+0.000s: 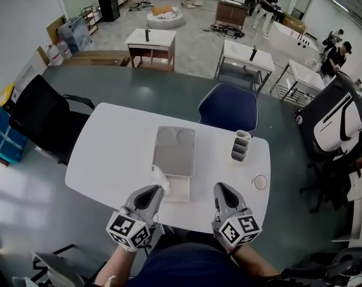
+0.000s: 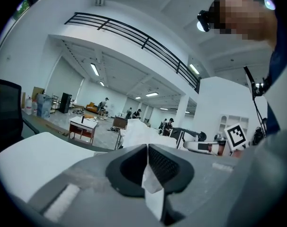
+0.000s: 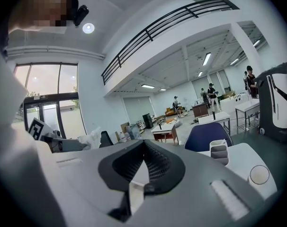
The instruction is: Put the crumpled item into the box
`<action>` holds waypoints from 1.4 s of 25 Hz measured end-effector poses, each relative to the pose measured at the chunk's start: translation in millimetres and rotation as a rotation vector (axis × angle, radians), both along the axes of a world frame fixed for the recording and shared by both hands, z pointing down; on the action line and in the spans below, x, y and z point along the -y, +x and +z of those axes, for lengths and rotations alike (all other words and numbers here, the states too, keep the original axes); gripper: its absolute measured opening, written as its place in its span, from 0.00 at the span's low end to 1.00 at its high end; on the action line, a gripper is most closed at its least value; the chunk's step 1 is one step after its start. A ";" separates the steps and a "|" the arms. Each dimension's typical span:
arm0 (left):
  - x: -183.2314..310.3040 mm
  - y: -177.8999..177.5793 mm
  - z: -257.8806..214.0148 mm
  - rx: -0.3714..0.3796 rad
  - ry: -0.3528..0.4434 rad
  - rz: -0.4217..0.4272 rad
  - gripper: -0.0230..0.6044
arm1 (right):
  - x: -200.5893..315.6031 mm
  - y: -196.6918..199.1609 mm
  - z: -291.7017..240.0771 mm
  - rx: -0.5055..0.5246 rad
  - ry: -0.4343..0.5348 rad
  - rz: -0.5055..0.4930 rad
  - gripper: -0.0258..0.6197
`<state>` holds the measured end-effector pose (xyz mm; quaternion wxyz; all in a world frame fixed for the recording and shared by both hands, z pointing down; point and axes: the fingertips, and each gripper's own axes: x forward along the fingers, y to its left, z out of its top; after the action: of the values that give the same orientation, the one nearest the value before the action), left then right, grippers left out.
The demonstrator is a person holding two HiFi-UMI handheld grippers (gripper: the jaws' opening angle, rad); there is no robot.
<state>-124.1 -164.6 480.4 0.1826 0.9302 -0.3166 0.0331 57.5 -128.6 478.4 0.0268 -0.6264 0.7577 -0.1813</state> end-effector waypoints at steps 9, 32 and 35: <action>10.4 27.9 34.2 0.196 -0.012 0.021 0.06 | 19.7 17.8 11.4 0.046 -0.030 -0.038 0.04; 37.4 43.9 137.1 0.561 0.001 0.172 0.06 | 45.5 25.3 63.4 0.064 -0.145 -0.031 0.04; 45.5 47.5 123.2 0.451 -0.053 0.144 0.06 | 47.9 29.1 64.6 0.063 -0.147 -0.026 0.04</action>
<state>-76.5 -210.1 603.6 0.1288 0.9144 -0.2814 0.2611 86.6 -176.6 543.0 0.0021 -0.6109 0.7490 -0.2565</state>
